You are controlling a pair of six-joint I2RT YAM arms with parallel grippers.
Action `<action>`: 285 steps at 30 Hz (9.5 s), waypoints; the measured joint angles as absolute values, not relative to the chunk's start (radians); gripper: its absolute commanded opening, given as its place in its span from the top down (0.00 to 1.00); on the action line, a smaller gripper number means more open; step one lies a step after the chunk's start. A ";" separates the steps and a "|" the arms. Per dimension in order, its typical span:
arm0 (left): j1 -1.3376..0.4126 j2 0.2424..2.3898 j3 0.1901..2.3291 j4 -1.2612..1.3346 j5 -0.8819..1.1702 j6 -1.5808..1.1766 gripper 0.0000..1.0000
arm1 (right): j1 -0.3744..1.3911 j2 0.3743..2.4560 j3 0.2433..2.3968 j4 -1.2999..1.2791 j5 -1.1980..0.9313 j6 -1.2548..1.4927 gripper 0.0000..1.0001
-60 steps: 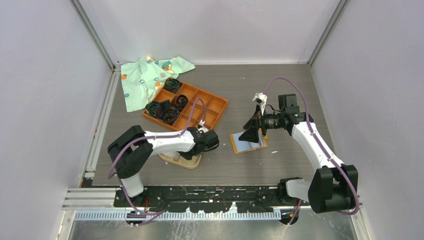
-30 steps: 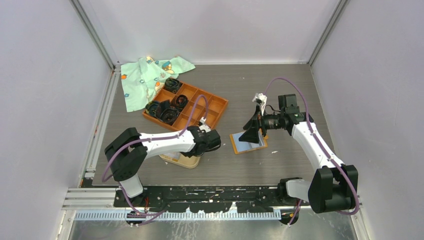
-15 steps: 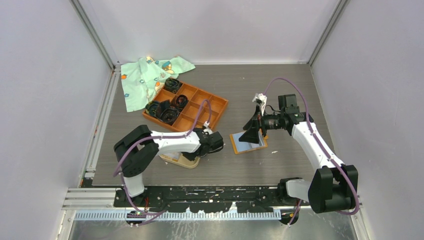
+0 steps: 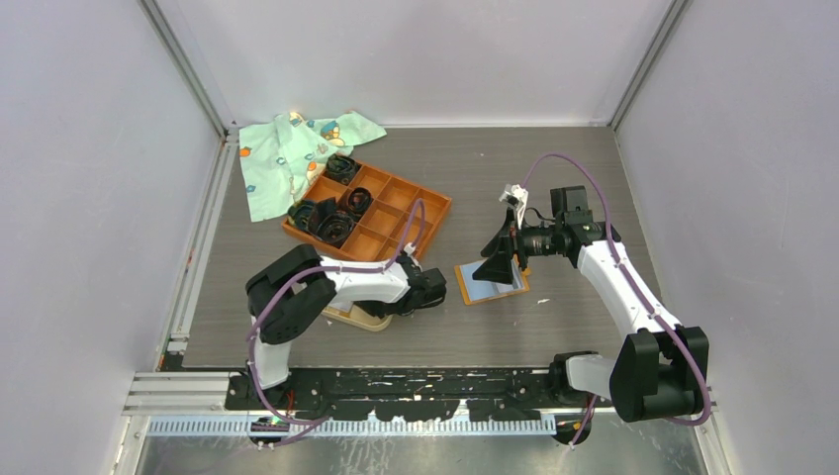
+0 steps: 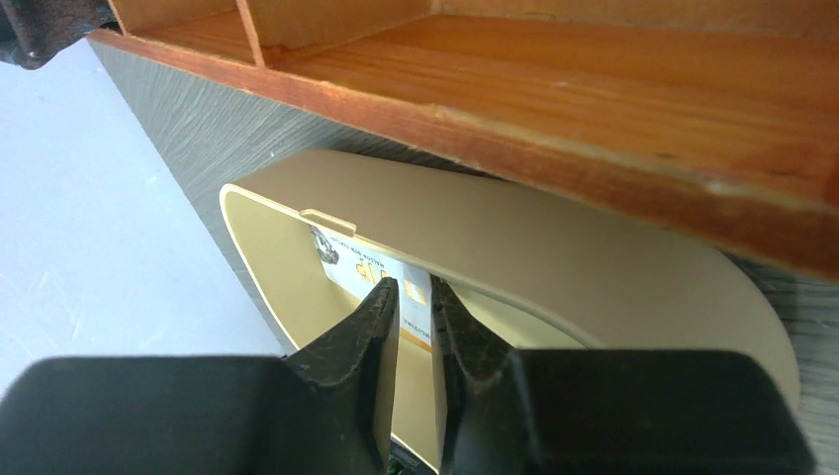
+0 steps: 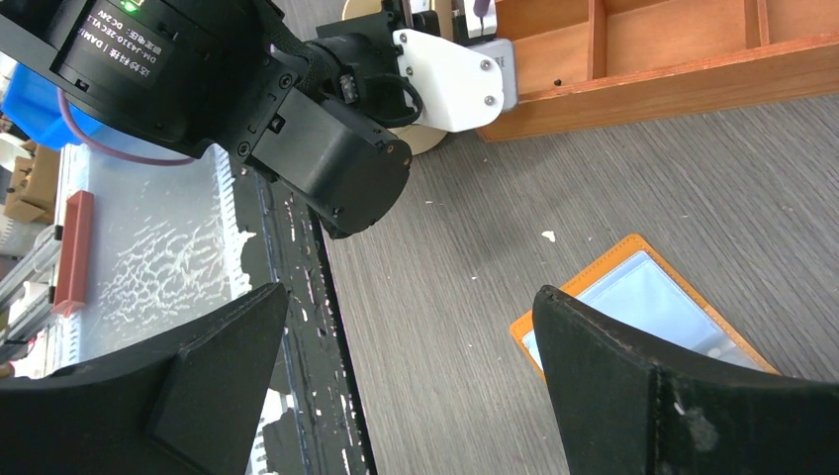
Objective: Put the credit cards into the card holder
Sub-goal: Move the storage box to the center of the board, then pick up the credit card from the storage box.
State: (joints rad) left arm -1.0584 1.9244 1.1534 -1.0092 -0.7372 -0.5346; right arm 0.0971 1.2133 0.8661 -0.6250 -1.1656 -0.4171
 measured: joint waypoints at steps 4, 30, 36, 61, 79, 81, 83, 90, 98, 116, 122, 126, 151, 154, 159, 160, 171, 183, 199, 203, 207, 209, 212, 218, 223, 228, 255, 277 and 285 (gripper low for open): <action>-1.059 1.920 1.153 -1.027 -0.754 -0.546 0.81 | 0.097 1.213 0.867 -0.630 -1.166 -0.420 0.01; -1.073 1.907 1.215 -1.173 -0.857 -0.618 0.86 | 0.097 1.213 0.877 -0.661 -1.177 -0.443 0.01; -1.073 1.907 1.226 -1.192 -0.869 -0.627 0.84 | 0.097 1.213 0.878 -0.670 -1.181 -0.447 0.01; -0.825 1.264 0.970 -0.820 -0.384 -0.526 0.78 | 0.142 1.208 0.893 -0.701 -1.172 -0.496 0.00; -0.812 1.393 0.793 -0.540 0.119 -0.630 0.99 | 0.232 1.158 0.893 -0.701 -1.134 -0.494 0.00; -0.854 1.450 0.806 -0.504 0.131 -0.654 0.99 | 0.247 1.156 0.893 -0.692 -1.127 -0.484 0.01; -0.892 1.523 0.839 -0.469 0.139 -0.675 0.98 | 0.260 1.156 0.893 -0.679 -1.123 -0.467 0.01; -0.966 1.700 0.995 -0.313 0.174 -0.751 0.96 | 0.266 1.141 0.892 -0.664 -1.100 -0.434 0.00; -0.974 1.897 1.163 -0.052 0.271 -0.839 0.92 | 0.229 1.136 0.892 -0.728 -1.090 -0.493 0.01; -0.875 1.408 0.905 0.003 0.245 -0.632 0.63 | 0.059 1.100 0.846 -0.748 -1.202 -0.383 0.23; -0.877 1.159 0.699 -0.083 0.157 -0.624 0.52 | 0.252 1.221 0.760 -0.571 -1.030 -0.108 0.41; -0.877 1.134 0.527 0.004 0.145 -0.762 0.49 | 0.296 1.301 0.669 -0.370 -0.954 0.155 0.41; -0.976 1.319 0.511 0.117 -0.044 -1.071 0.57 | 0.487 1.448 0.644 -0.174 -0.555 0.420 0.30; -0.976 1.359 0.522 0.111 -0.038 -1.074 0.61 | 0.489 1.458 0.646 -0.171 -0.551 0.422 0.36; -0.976 1.371 0.546 0.079 -0.037 -1.072 0.66 | 0.489 1.479 0.646 -0.160 -0.570 0.439 0.46; -0.976 1.371 0.551 0.073 -0.038 -1.071 0.66 | 0.489 1.483 0.645 -0.157 -0.577 0.445 0.48; -0.976 1.371 0.561 0.009 -0.052 -1.066 0.69 | 0.484 1.488 0.638 -0.068 -0.714 0.563 0.62; -0.976 1.371 0.570 -0.025 -0.056 -1.066 0.70 | 0.482 1.486 0.638 0.015 -0.828 0.647 0.79; -0.976 1.370 0.571 -0.023 -0.058 -1.067 0.70 | 0.542 1.493 0.638 -0.015 -0.835 0.633 0.72; -0.977 1.370 0.571 -0.023 -0.059 -1.067 0.70 | 0.552 1.493 0.638 -0.043 -0.815 0.606 0.82; -0.977 1.370 0.571 -0.023 -0.059 -1.066 0.69 | 0.555 1.493 0.643 -0.072 -0.775 0.574 0.97; -0.977 1.369 0.571 -0.023 -0.060 -1.066 0.68 | 0.554 1.493 0.654 -0.099 -0.751 0.552 0.99; -0.977 1.349 0.571 -0.030 -0.062 -1.060 0.65 | 0.545 1.492 0.683 -0.141 -0.742 0.514 0.99; -0.977 1.242 0.574 -0.080 -0.079 -1.011 0.59 | 0.482 1.441 0.735 -0.248 -0.796 0.394 0.99; -0.977 1.119 0.588 -0.157 -0.086 -0.905 0.52 | 0.418 1.360 0.786 -0.401 -0.883 0.169 0.99; -0.977 0.986 0.588 -0.148 -0.021 -0.686 0.48 | 0.381 1.280 0.850 -0.575 -0.945 -0.066 0.99; -0.975 1.387 0.837 0.173 0.649 -0.142 0.60 | 0.345 1.189 0.973 -1.179 -1.031 -0.892 0.99; -0.976 1.415 0.543 0.829 0.354 -0.735 1.00 | 0.197 1.127 0.956 -0.938 -1.173 -0.520 0.23; -0.996 1.443 0.535 1.148 0.170 -0.870 1.00 | 0.193 1.128 0.881 -0.775 -1.263 -0.321 0.36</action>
State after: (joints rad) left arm -0.9958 1.4429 0.5346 1.1477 0.1699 -0.8700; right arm 0.1928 1.1282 0.8806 -0.7746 -1.2633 -0.3206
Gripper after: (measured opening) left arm 0.009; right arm 0.678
